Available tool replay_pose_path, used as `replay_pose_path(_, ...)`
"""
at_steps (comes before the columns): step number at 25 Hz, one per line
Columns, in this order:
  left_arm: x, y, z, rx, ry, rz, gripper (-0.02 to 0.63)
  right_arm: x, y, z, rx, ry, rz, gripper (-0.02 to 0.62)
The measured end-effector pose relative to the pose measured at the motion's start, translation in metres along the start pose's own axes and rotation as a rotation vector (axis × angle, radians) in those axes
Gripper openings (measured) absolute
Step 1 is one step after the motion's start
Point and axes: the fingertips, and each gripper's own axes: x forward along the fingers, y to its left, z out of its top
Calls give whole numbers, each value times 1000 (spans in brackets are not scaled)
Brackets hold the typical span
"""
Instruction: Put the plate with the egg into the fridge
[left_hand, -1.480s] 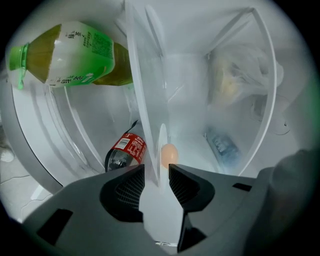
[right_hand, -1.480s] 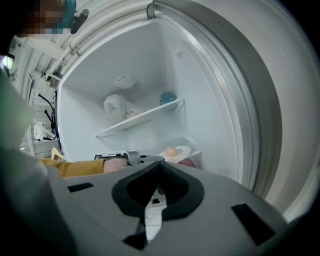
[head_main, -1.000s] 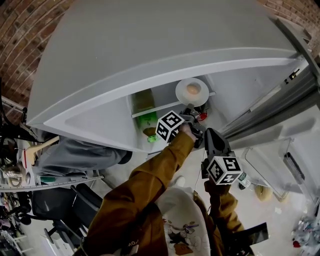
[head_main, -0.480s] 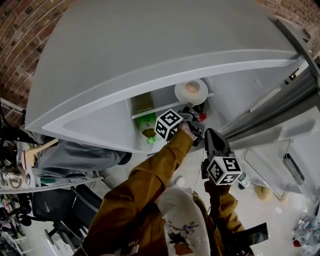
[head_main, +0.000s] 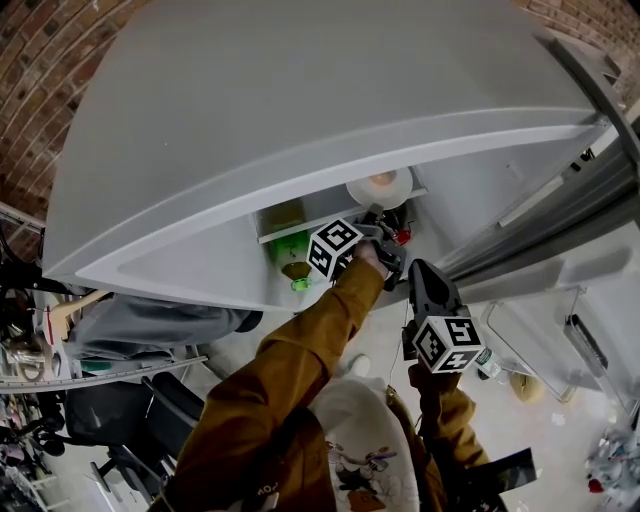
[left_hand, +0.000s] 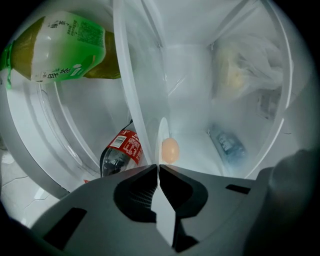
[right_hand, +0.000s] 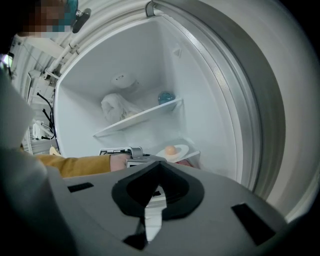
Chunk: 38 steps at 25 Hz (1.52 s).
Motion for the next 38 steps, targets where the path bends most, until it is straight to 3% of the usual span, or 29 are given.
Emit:
replay_pose_path(21,18,-2,-14,1,36,17,20,-4,-13,3,6,-4,-17,5)
replay_pose_path(31,16,-10,-18,54,59,-56,26,-15,-16,2,10,-12,-31,5)
replay_pose_path(38,9,-17,-19,61,85,-92,136,-21,-5,-2,6,-15,-26,5)
